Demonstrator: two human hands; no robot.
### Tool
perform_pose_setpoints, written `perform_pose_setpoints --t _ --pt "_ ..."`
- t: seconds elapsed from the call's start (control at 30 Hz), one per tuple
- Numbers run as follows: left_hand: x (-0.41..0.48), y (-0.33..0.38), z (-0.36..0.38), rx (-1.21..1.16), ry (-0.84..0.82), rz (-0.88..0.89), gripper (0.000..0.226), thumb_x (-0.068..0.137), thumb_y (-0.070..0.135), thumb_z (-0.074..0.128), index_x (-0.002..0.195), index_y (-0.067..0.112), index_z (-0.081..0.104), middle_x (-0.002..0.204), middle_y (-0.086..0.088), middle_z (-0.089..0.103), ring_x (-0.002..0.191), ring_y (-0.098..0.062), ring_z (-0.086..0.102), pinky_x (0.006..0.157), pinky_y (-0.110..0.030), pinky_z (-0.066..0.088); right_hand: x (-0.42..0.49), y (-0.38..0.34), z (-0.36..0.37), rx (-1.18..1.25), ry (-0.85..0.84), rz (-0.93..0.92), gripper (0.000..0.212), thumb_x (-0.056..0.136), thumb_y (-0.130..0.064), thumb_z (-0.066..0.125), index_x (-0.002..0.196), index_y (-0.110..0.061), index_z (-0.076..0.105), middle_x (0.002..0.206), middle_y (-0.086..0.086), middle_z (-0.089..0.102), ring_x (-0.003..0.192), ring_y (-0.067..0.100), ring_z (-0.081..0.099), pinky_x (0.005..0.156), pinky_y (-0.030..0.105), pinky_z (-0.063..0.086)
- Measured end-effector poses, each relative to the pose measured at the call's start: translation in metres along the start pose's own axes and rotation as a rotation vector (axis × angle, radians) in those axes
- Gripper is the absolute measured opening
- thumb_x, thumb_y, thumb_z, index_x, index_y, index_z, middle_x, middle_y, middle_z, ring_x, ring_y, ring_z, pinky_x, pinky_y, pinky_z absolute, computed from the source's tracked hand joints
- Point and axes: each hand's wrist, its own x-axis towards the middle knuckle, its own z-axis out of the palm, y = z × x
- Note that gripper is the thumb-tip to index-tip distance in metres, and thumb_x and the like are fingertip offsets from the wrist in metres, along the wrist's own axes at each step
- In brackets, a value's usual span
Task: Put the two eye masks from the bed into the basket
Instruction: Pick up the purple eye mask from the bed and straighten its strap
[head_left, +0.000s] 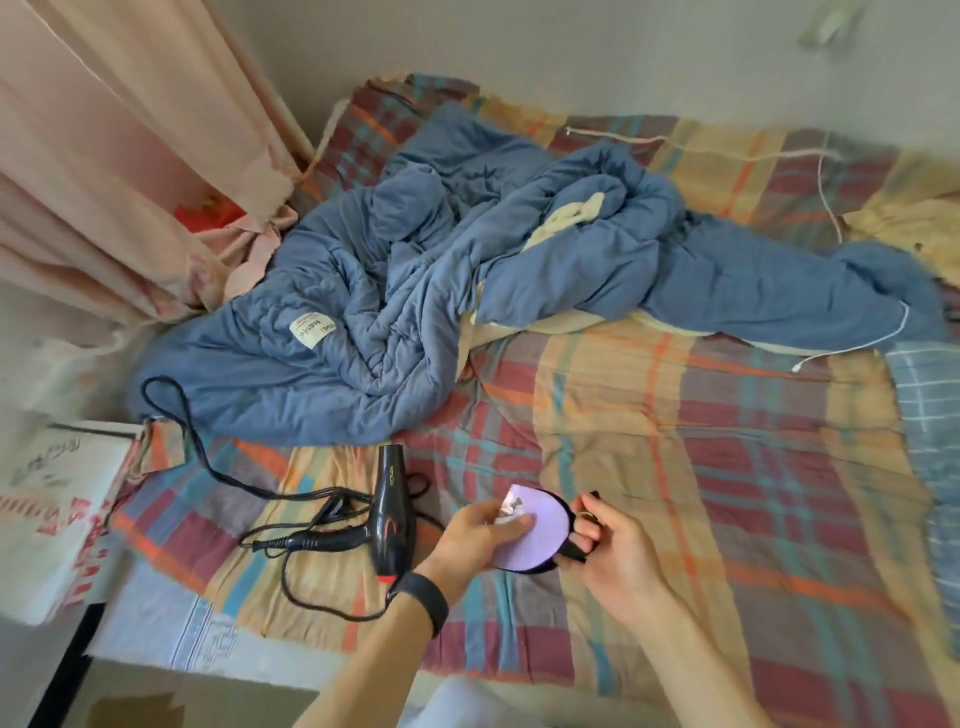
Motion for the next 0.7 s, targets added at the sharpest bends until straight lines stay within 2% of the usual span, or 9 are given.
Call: perform_pose_setpoints --t 0.07,0.13,0.2,0.33,0.4,0.47,0.57,0.63,0.7 --pt "-0.03 -0.004 0.01 0.03 0.197 0.132 0.04 0.069 0.038 0.08 0.096 0.009 0.075 0.088 -0.001 0.072 0.082 -0.019 0.061 0.074 -0.03 0.046 -0.026 0.001 -0.018 0.076 -0.015 -0.07 0.025 0.095 -0.019 0.053 0.07 -0.015 0.053 0.055 -0.002 0.043 0.051 0.016 0.049 0.061 0.034 0.05" --pt "-0.062 -0.006 0.014 0.037 0.378 0.213 0.03 0.071 0.036 0.079 0.088 0.012 0.073 0.076 0.007 0.065 0.074 -0.014 0.055 0.067 -0.025 0.043 -0.054 0.001 -0.038 0.21 -0.056 -0.104 0.027 0.093 -0.02 0.055 0.067 -0.014 0.057 0.064 0.001 0.054 0.065 0.02 0.064 0.07 0.036 0.05" --pt "-0.093 -0.007 0.015 0.059 0.476 0.279 0.031 0.069 0.039 0.077 0.084 0.013 0.071 0.069 0.009 0.059 0.069 -0.012 0.051 0.063 -0.025 0.039 -0.079 0.001 -0.057 0.316 -0.125 -0.113 0.024 0.091 -0.02 0.057 0.069 -0.012 0.063 0.071 0.003 0.062 0.08 0.023 0.071 0.078 0.037 0.05" --pt "-0.156 -0.003 0.012 0.058 0.491 0.395 0.031 0.065 0.043 0.081 0.083 0.02 0.071 0.067 0.014 0.058 0.069 -0.012 0.052 0.065 -0.027 0.04 -0.118 0.017 -0.067 0.381 -0.245 -0.046 0.016 0.088 -0.017 0.06 0.078 -0.01 0.07 0.082 0.004 0.069 0.086 0.022 0.071 0.083 0.037 0.049" --pt "-0.186 -0.001 0.009 0.039 0.479 0.448 0.032 0.063 0.04 0.084 0.084 0.021 0.07 0.068 0.013 0.06 0.071 -0.013 0.055 0.068 -0.029 0.042 -0.135 0.029 -0.06 0.389 -0.284 -0.015 0.021 0.086 -0.016 0.06 0.072 -0.008 0.074 0.086 0.004 0.068 0.085 0.019 0.068 0.083 0.035 0.047" --pt "-0.215 0.002 0.002 0.001 0.475 0.5 0.03 0.065 0.032 0.085 0.089 0.02 0.073 0.077 0.01 0.067 0.076 -0.015 0.061 0.073 -0.032 0.045 -0.15 0.039 -0.05 0.396 -0.314 0.008 0.023 0.082 -0.012 0.059 0.063 -0.005 0.072 0.08 0.005 0.058 0.077 0.018 0.062 0.078 0.034 0.046" --pt "-0.258 0.003 -0.02 -0.054 0.448 0.53 0.034 0.066 0.026 0.083 0.098 0.017 0.074 0.09 -0.002 0.069 0.085 -0.021 0.062 0.079 -0.037 0.045 -0.173 0.054 -0.033 0.24 -0.339 0.033 0.016 0.086 -0.013 0.06 0.09 -0.002 0.071 0.064 0.003 0.054 0.054 0.016 0.058 0.06 0.034 0.053" --pt "-0.286 0.002 -0.041 -0.045 0.436 0.54 0.037 0.064 0.024 0.083 0.099 0.014 0.073 0.091 -0.007 0.066 0.085 -0.024 0.059 0.08 -0.038 0.041 -0.189 0.069 -0.02 -0.042 -0.369 0.042 0.026 0.085 -0.025 0.071 0.101 -0.006 0.07 0.058 -0.002 0.048 0.046 0.011 0.05 0.052 0.031 0.052" --pt "-0.313 -0.001 -0.065 -0.025 0.403 0.551 0.037 0.065 0.023 0.082 0.1 0.012 0.073 0.092 -0.012 0.065 0.086 -0.026 0.057 0.081 -0.041 0.039 -0.205 0.089 -0.004 -0.413 -0.381 -0.016 0.037 0.076 -0.03 0.081 0.099 -0.002 0.072 0.056 -0.004 0.04 0.044 0.009 0.042 0.048 0.027 0.045"
